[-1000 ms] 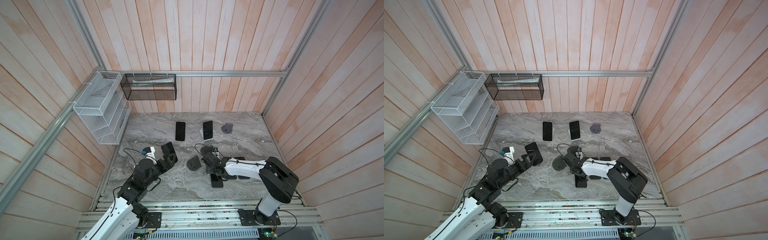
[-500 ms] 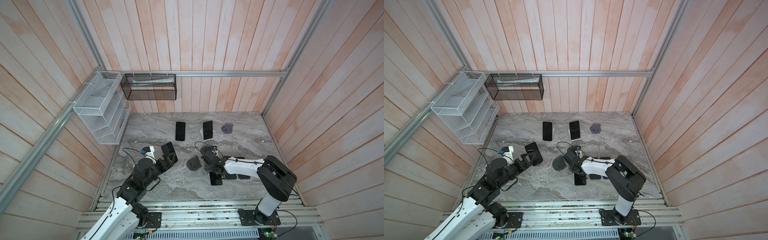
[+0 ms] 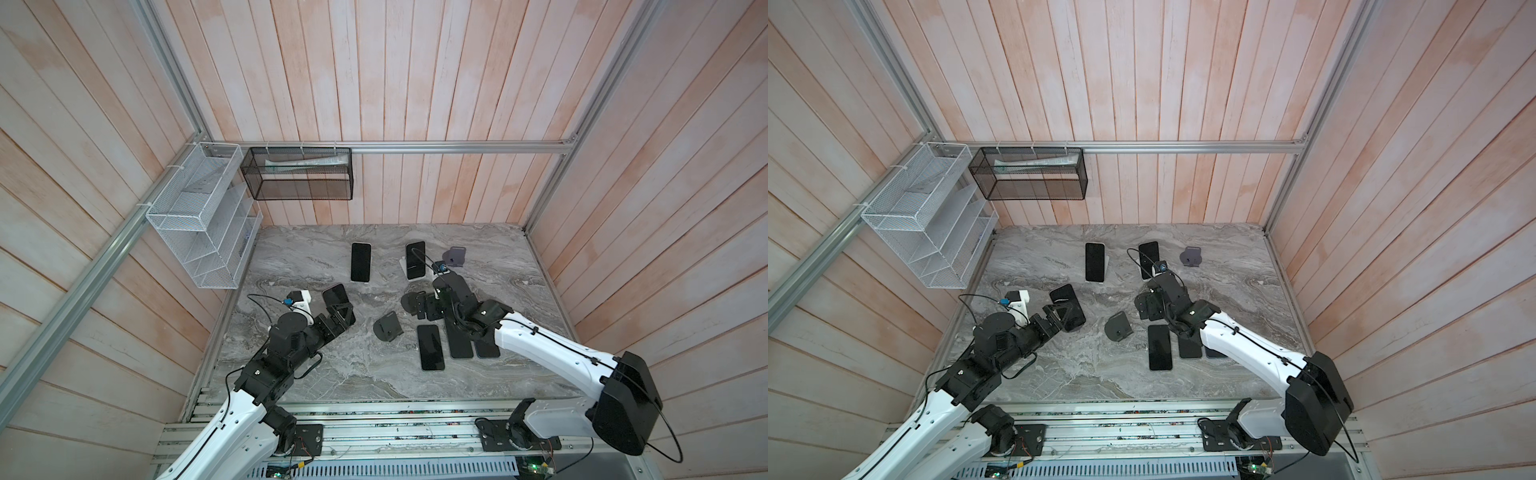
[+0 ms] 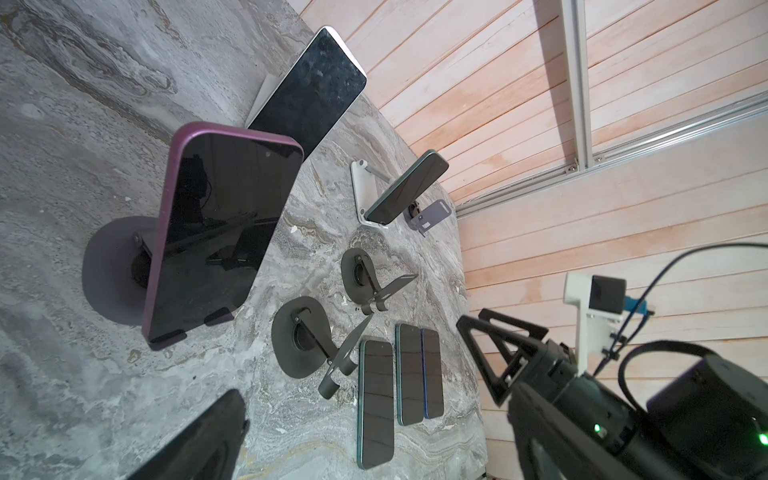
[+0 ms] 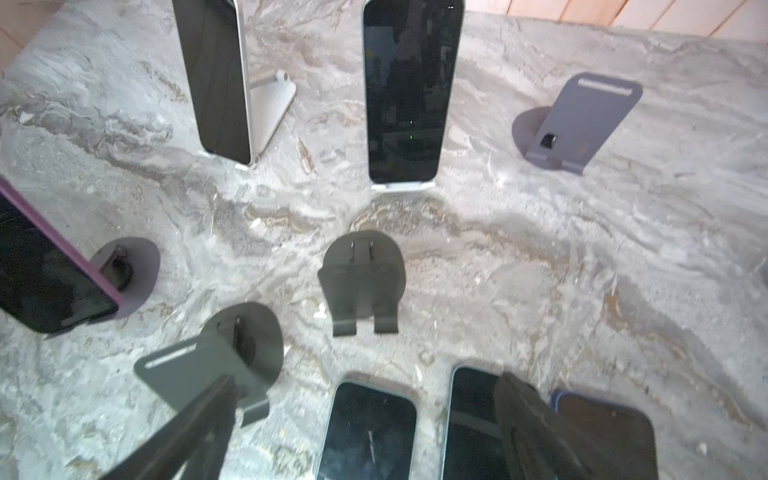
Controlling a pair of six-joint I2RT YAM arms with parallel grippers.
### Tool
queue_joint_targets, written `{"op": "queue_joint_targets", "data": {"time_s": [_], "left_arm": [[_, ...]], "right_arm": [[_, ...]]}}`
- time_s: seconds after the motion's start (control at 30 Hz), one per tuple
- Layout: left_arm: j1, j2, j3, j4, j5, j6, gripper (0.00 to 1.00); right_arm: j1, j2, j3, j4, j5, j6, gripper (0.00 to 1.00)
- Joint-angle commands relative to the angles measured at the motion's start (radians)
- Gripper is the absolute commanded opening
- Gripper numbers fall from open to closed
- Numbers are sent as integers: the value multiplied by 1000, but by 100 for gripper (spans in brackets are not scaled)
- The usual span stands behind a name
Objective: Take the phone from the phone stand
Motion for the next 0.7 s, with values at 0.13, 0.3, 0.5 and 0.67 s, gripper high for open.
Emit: {"op": "queue_joint_targets", "data": {"time_s": [0.13, 0.3, 0.5, 0.67], "left_arm": [[-1, 6, 9, 19, 51, -44, 100], [-8, -8, -28, 43, 73, -86, 100], [-22, -16, -29, 31, 51, -72, 100], [-22, -13, -36, 50, 52, -65, 100]], "right_arm": [[-57, 205, 99, 71, -228, -199, 98], [-61, 307, 113, 85, -203, -200, 98], [-80, 336, 104, 139, -179, -168, 95], [-93, 370, 112, 175, -228, -206, 79]]}}
